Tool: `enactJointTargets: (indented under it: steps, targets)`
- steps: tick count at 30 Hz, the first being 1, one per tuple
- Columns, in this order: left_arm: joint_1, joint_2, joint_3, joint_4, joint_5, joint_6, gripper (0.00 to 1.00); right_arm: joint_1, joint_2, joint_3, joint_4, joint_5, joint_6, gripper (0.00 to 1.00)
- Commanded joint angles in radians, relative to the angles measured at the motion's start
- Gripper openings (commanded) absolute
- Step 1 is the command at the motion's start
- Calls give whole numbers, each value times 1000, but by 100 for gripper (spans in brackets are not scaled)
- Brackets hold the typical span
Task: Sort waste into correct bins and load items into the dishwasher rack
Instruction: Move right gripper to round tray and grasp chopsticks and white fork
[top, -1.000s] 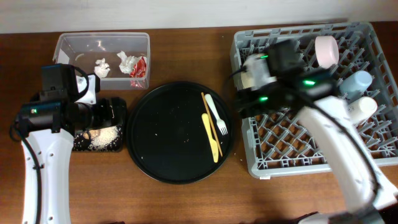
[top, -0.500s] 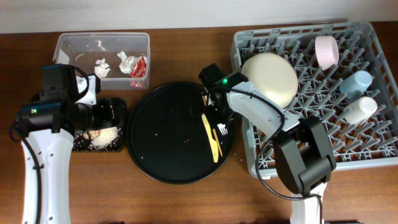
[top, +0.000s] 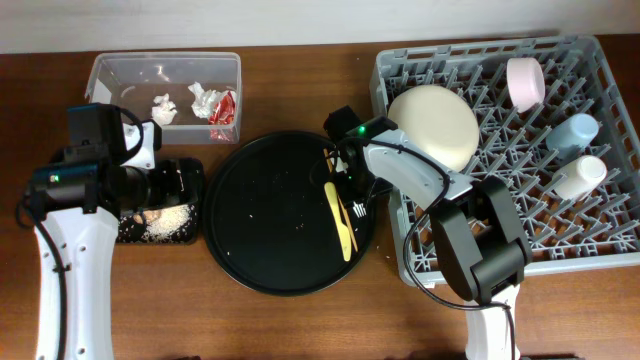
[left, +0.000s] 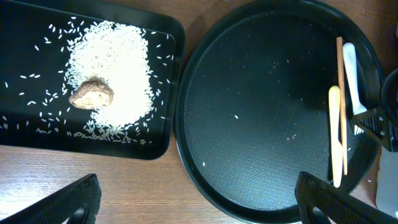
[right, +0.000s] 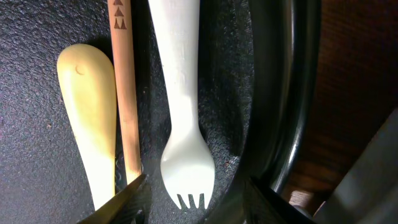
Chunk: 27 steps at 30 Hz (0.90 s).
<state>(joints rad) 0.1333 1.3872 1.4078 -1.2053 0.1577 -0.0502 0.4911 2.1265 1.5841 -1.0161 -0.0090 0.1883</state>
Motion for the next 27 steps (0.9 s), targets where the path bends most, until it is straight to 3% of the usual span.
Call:
enactJointTargets:
  steps: [1, 9, 17, 27]
  targets:
    - [5, -8, -5, -2, 11, -10, 99, 2, 19, 0, 20, -2, 57, 50]
    - [5, -8, -5, -5, 11, -10, 99, 13, 29, -33, 65, -5, 57, 42]
    - [5, -8, -5, -8, 11, -10, 99, 13, 26, -29, 31, -6, 57, 20]
    - [5, -8, -5, -11, 11, -10, 99, -9, -274, 32, -127, 22, 56, 21]
